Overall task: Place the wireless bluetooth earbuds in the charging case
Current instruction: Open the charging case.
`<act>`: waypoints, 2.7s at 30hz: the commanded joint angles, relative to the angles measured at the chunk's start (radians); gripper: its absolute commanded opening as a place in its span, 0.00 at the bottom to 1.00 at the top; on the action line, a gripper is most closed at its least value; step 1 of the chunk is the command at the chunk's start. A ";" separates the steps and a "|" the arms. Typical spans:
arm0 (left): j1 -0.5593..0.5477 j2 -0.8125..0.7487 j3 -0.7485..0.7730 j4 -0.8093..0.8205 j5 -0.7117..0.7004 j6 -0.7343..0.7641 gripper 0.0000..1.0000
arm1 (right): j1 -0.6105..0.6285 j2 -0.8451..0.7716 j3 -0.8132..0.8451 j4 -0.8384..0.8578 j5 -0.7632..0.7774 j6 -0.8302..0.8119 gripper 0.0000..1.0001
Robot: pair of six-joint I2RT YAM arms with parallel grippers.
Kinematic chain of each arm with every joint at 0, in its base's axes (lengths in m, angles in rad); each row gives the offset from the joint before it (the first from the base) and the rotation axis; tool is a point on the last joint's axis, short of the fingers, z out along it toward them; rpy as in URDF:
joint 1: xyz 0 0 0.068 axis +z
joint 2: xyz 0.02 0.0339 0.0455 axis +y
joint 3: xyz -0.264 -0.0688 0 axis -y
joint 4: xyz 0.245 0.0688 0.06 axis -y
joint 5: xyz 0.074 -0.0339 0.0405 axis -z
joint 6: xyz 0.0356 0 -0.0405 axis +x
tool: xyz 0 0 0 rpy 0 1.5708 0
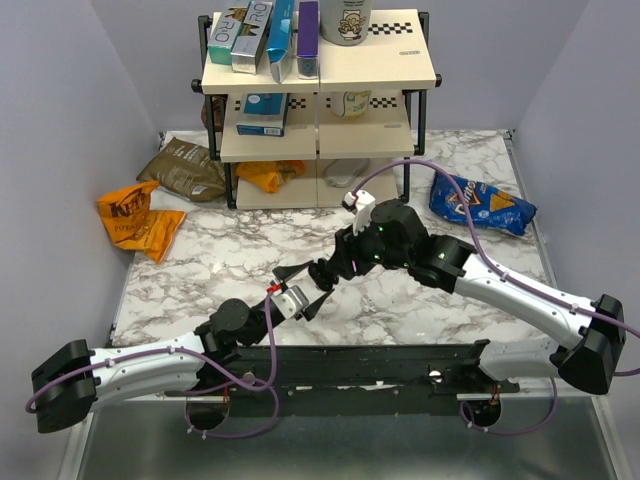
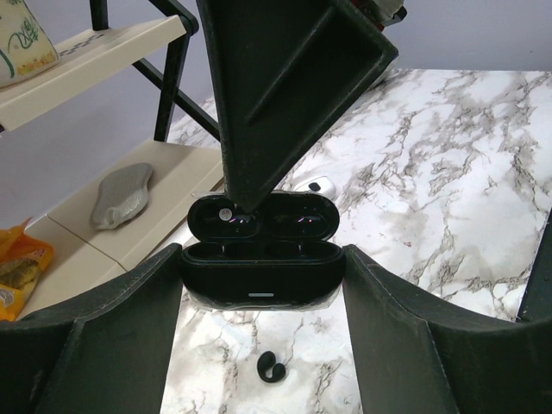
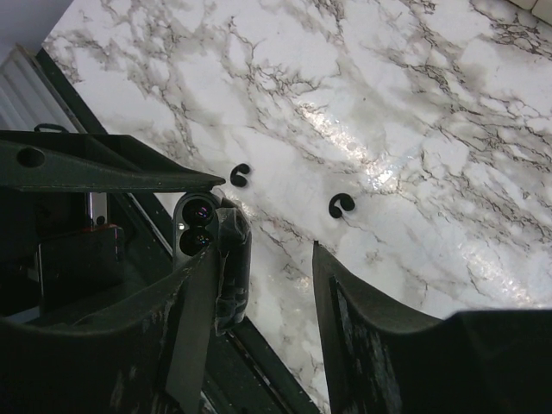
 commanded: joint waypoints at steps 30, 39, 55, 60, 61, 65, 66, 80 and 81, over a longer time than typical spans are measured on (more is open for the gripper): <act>-0.004 0.022 0.217 -0.318 -0.024 -0.172 0.99 | 0.015 -0.032 0.119 -0.151 -0.108 -0.203 0.01; 0.010 0.007 0.354 -0.543 0.235 -0.185 0.99 | 0.047 -0.112 0.118 -0.157 0.076 -0.354 0.01; 0.414 0.112 0.481 -0.438 1.010 -0.468 0.99 | 0.089 -0.272 0.092 -0.065 0.068 -0.645 0.01; 0.421 0.180 0.519 -0.362 0.997 -0.499 0.99 | 0.142 -0.275 0.076 -0.074 0.076 -0.659 0.01; 0.422 0.185 0.513 -0.340 0.968 -0.508 0.99 | 0.155 -0.269 0.078 -0.094 0.081 -0.661 0.01; 0.425 0.177 0.506 -0.295 0.902 -0.551 0.99 | 0.172 -0.258 0.071 -0.099 0.084 -0.653 0.01; 0.425 0.177 0.521 -0.335 0.900 -0.547 0.99 | 0.172 -0.256 0.070 -0.097 0.082 -0.651 0.01; 0.424 0.218 0.529 -0.358 1.032 -0.519 0.99 | 0.181 -0.187 0.107 -0.085 0.064 -0.654 0.01; 0.425 0.218 0.521 -0.352 1.032 -0.517 0.99 | 0.181 -0.187 0.110 -0.085 0.062 -0.654 0.01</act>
